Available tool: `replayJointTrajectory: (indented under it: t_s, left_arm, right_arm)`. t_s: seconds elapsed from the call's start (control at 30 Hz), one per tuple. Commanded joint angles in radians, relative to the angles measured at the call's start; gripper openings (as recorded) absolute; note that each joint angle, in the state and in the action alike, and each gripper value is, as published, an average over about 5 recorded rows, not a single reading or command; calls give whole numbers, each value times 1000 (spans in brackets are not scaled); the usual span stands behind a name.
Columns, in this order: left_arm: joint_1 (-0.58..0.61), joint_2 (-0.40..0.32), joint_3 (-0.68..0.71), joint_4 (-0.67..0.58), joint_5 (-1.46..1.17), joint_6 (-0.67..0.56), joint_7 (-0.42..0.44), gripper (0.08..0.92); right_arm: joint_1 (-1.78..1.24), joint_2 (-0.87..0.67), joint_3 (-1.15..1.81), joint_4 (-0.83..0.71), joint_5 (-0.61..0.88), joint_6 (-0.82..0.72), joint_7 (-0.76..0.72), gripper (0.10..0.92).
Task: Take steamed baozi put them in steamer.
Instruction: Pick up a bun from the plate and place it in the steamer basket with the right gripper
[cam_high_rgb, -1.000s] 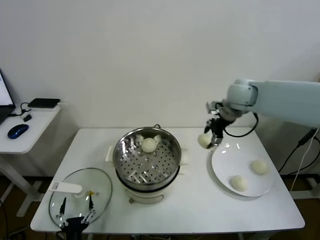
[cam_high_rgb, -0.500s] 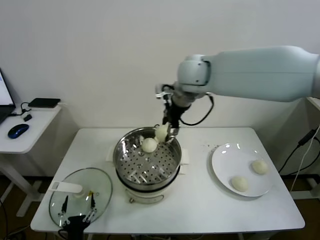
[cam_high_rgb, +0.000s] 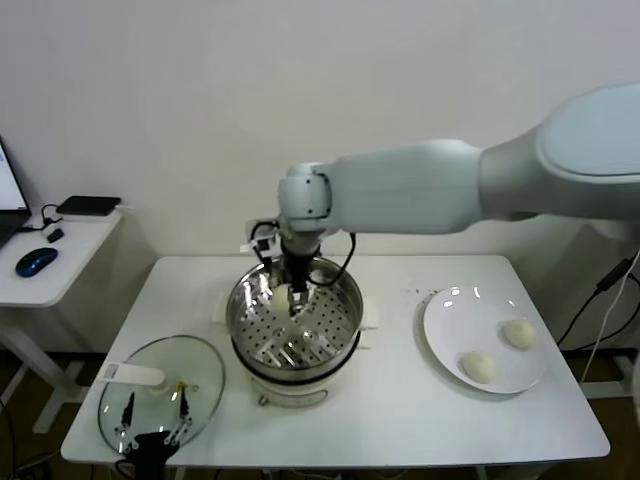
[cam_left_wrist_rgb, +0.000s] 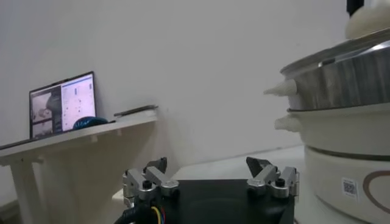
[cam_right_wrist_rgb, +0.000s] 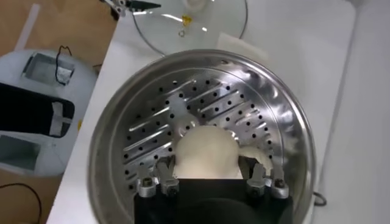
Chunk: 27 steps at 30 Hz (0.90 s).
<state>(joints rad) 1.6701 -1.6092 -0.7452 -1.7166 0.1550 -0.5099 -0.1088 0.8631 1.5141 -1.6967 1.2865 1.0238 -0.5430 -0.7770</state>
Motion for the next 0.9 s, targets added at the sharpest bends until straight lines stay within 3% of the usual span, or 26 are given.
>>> replayJointTrajectory:
  t_s: [0.03,0.5,0.6,0.7,0.9]
  left_arm:
    - [-2,-15,-1,4,-1,-2,-1,823]
    - [-2,-17,-3,2,-1,-4,-2,823]
    - [-1,-17,-3,-1,-1,-4,-3,823]
    - [3,-17,-6,-7,-1,-4,-2,823]
    - [11,-17,-14,-17,-2,-4,-2,823]
  right_arm:
    - [-129,104,17,-131,-36,-11,45,687]
    - [-174,129,29,-168,-82,-4,62,694]
    - [-150,112,30,-151,-84,7,52,743]
    - [-89,65,15,-107,-60,27,20,801]
    - [56,-122,-39,8,-6,78,-59,822]
